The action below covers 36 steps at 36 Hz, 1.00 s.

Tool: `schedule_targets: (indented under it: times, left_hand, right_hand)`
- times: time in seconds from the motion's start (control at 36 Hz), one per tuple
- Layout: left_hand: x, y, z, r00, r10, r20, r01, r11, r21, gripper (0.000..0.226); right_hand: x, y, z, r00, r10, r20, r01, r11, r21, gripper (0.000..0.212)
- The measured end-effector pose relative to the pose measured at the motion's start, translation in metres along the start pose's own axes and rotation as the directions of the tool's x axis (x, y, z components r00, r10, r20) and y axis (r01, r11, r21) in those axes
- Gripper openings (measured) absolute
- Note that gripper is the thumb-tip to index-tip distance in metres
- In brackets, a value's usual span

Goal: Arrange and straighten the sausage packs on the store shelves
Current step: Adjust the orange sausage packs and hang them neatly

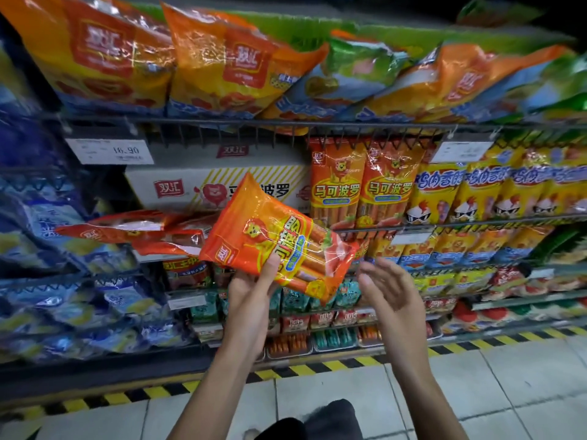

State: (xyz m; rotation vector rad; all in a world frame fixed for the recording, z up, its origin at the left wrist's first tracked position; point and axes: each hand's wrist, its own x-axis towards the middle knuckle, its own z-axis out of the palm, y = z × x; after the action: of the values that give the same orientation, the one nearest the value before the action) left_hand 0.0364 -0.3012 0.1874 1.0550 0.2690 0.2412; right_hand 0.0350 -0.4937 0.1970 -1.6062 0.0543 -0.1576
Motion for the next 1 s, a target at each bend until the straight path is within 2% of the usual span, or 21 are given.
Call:
schedule_targets:
  times: [0.08, 0.14, 0.28, 0.33, 0.44, 0.5, 0.61, 0.83, 1.0]
  left_hand:
    - [0.004, 0.001, -0.007, 1.0, 0.02, -0.009, -0.019, 0.998, 0.058, 0.032]
    - [0.005, 0.003, -0.009, 0.999, 0.035, 0.002, -0.035, 0.995, 0.099, 0.038]
    - [0.009, 0.014, -0.009, 0.994, 0.084, 0.068, -0.094, 0.981, 0.171, 0.024]
    - [0.011, 0.02, -0.007, 0.991, 0.1, 0.089, -0.116, 0.971, 0.208, 0.03]
    - [0.015, 0.027, -0.002, 0.989, 0.098, 0.11, -0.127, 0.943, 0.307, 0.037]
    - [0.02, 0.03, -0.004, 0.987, 0.112, 0.115, -0.144, 0.933, 0.33, 0.036]
    - [0.028, 0.032, -0.006, 0.982, 0.12, 0.149, -0.168, 0.914, 0.37, 0.034]
    - [0.047, 0.041, -0.007, 0.966, 0.108, 0.234, -0.185, 0.922, 0.341, 0.032]
    - [0.06, 0.045, -0.006, 0.949, 0.153, 0.274, -0.245, 0.907, 0.343, 0.036]
  right_hand:
    - [0.011, -0.006, 0.007, 0.988, -0.125, 0.096, 0.129, 0.991, -0.041, 0.062]
    - [0.019, -0.009, 0.014, 0.973, -0.166, 0.161, 0.18, 0.981, -0.075, 0.071]
    - [0.038, -0.01, 0.029, 0.936, -0.151, 0.319, 0.203, 0.97, -0.136, 0.084]
    - [0.043, -0.007, 0.033, 0.916, -0.113, 0.385, 0.181, 0.973, -0.144, 0.081]
    - [0.049, 0.0, 0.041, 0.879, -0.061, 0.474, 0.156, 0.974, -0.164, 0.047]
    - [0.052, 0.004, 0.043, 0.881, -0.076, 0.466, 0.162, 0.976, -0.147, 0.038]
    - [0.06, 0.004, 0.045, 0.875, -0.116, 0.469, 0.214, 0.963, -0.163, 0.043]
    - [0.076, 0.003, 0.055, 0.873, -0.137, 0.469, 0.253, 0.948, -0.194, 0.047]
    - [0.089, -0.005, 0.061, 0.882, -0.189, 0.431, 0.283, 0.945, -0.164, 0.04]
